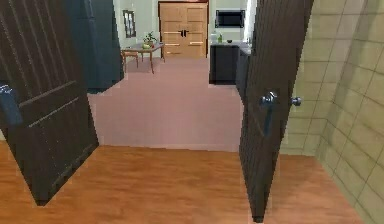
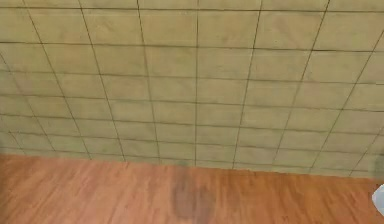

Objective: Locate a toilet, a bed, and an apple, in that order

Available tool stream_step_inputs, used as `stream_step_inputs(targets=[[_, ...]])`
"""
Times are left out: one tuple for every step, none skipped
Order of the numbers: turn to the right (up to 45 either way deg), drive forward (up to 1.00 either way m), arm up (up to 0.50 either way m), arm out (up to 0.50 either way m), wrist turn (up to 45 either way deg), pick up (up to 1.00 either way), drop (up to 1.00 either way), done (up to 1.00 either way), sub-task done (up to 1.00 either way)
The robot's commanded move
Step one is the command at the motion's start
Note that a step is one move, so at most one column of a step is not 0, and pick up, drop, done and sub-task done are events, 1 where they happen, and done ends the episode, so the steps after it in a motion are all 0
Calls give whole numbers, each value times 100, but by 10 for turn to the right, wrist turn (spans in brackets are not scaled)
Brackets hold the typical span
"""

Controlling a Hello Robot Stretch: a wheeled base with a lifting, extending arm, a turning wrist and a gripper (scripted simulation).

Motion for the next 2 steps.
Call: stream_step_inputs(targets=[[-30, 0, 0, 0, 0, 0, 0, 0, 0], [-150, 0, 0, 0, 0, 0, 0, 0, 0]])
